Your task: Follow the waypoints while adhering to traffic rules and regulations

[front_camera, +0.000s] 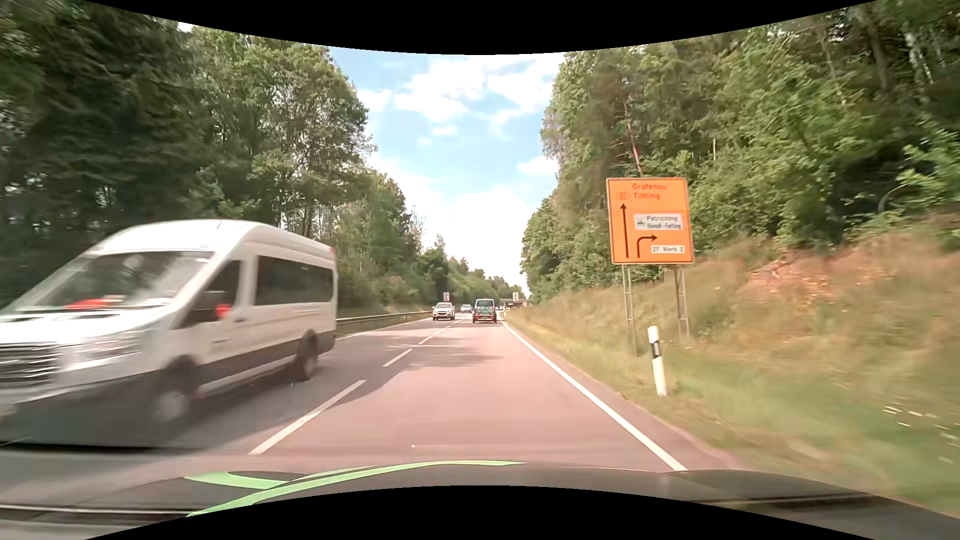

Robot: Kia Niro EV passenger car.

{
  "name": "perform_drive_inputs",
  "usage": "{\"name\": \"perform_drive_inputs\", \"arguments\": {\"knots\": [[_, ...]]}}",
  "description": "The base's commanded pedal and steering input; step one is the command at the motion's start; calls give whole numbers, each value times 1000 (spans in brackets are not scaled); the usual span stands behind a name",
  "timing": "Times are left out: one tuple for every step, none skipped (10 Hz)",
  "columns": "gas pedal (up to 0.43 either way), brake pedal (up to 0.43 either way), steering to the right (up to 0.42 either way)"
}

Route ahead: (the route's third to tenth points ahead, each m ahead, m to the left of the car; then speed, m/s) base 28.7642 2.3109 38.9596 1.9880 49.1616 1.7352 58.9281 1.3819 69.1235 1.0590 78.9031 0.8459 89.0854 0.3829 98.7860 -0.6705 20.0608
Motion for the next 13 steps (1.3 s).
{"name": "perform_drive_inputs", "arguments": {"knots": [[0,171,5],[0,171,4],[0,171,5],[0,171,4],[0,171,4],[0,171,4],[0,171,4],[0,171,4],[0,171,4],[0,171,4],[0,171,4],[0,177,4],[0,189,4]]}}
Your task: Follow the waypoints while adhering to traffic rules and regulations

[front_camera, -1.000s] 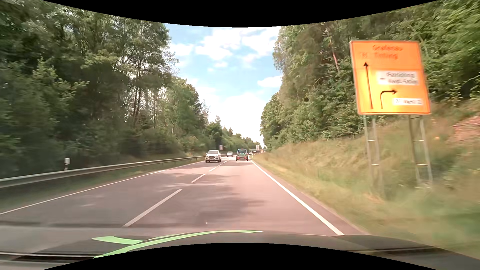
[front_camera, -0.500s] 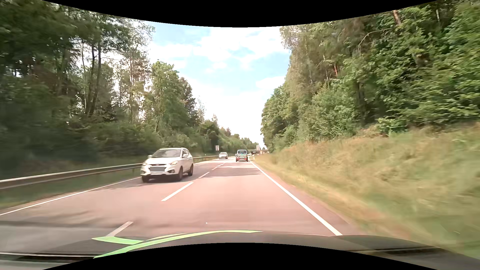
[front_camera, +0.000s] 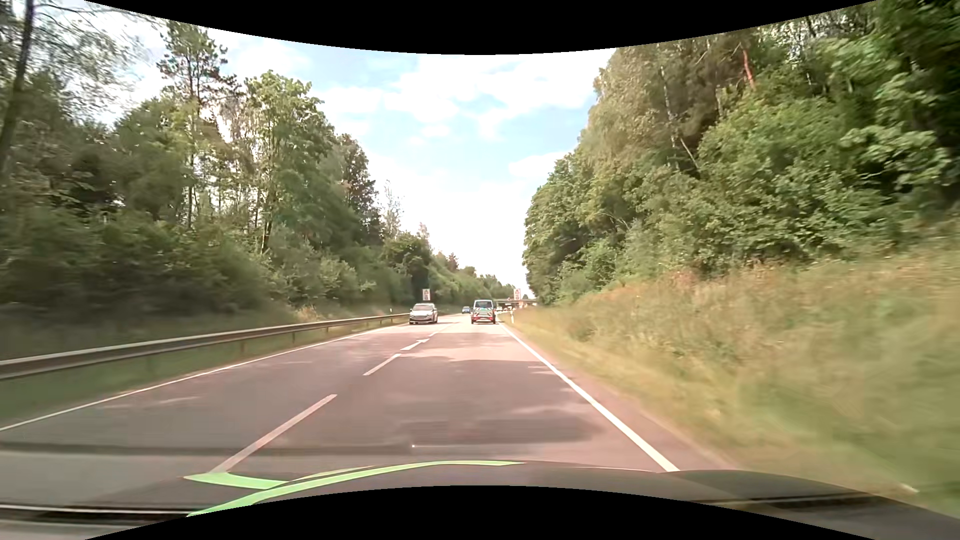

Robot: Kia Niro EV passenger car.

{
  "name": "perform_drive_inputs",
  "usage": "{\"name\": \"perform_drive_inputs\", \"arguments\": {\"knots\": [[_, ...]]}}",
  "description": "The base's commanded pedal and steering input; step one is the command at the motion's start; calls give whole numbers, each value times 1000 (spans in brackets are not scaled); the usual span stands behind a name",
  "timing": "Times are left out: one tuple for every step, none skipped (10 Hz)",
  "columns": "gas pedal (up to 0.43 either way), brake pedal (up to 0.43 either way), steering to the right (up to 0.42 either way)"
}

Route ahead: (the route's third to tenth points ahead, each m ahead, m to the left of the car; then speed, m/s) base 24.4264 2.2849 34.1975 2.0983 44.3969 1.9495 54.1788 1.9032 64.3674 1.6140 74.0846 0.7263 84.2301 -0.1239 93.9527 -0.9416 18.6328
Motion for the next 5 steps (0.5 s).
{"name": "perform_drive_inputs", "arguments": {"knots": [[0,201,3],[0,207,3],[0,213,3],[0,213,3],[0,226,3]]}}
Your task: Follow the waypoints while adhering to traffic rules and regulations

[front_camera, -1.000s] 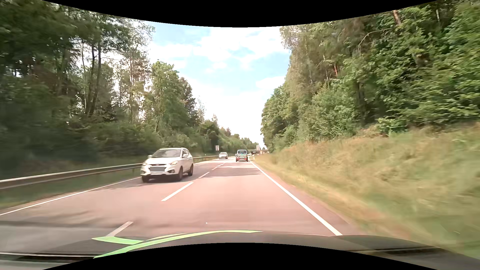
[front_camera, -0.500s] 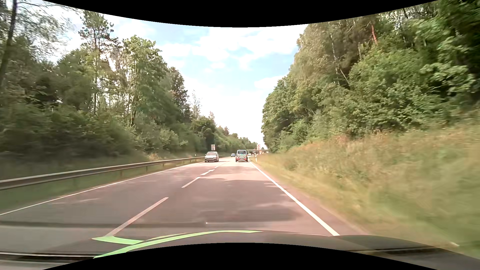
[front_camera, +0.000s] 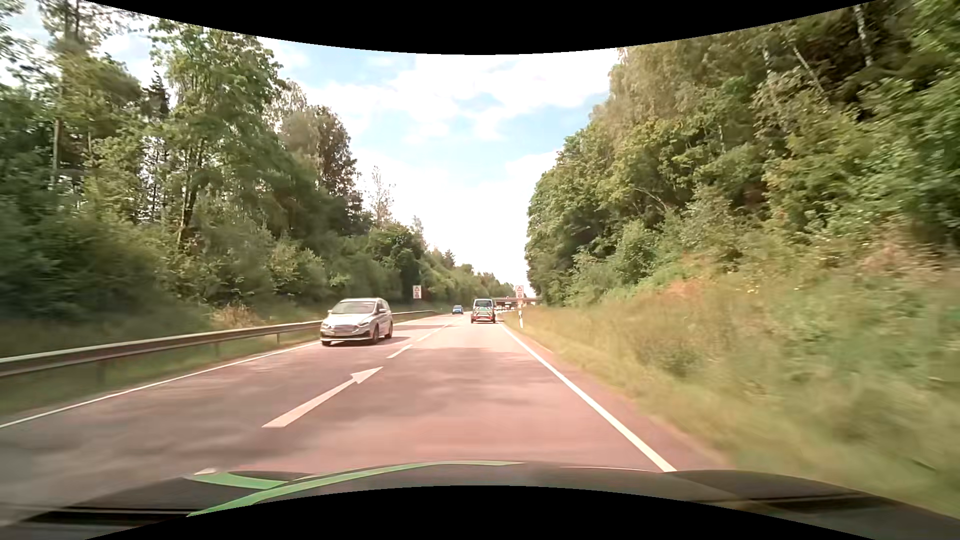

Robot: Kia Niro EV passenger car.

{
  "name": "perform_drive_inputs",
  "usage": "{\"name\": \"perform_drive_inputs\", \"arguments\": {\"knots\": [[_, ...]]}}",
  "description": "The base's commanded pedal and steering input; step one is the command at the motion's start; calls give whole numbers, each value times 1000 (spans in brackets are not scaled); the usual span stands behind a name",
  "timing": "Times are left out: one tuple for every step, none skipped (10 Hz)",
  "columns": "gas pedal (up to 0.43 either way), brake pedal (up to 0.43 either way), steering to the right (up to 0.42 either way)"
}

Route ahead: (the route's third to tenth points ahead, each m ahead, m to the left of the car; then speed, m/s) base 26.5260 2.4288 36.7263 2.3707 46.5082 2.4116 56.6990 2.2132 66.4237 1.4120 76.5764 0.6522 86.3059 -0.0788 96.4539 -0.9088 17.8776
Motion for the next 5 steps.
{"name": "perform_drive_inputs", "arguments": {"knots": [[0,238,3],[0,250,3],[0,250,2],[0,250,1],[0,250,1]]}}
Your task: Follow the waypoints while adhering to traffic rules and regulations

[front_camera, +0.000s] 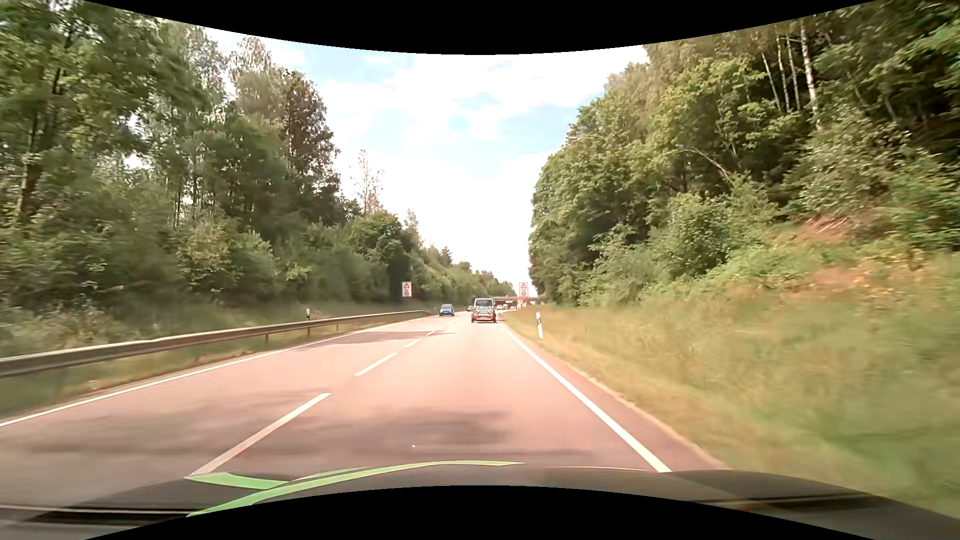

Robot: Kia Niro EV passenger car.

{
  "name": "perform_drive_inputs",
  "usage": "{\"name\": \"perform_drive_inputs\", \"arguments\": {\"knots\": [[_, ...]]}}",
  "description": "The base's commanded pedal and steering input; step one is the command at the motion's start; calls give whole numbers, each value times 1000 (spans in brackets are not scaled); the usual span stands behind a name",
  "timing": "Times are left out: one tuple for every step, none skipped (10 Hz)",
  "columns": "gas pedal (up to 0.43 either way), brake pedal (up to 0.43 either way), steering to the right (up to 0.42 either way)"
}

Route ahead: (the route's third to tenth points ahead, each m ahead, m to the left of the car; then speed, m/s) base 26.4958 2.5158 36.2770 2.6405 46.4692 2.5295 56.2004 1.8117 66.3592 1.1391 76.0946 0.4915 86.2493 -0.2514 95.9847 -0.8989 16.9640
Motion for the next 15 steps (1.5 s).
{"name": "perform_drive_inputs", "arguments": {"knots": [[0,250,1],[0,238,1],[0,238,1],[0,232,1],[0,232,1],[0,232,1],[0,232,1],[0,232,1],[0,232,0],[0,232,0],[0,232,0],[0,232,0],[0,232,0],[0,226,0],[0,201,0]]}}
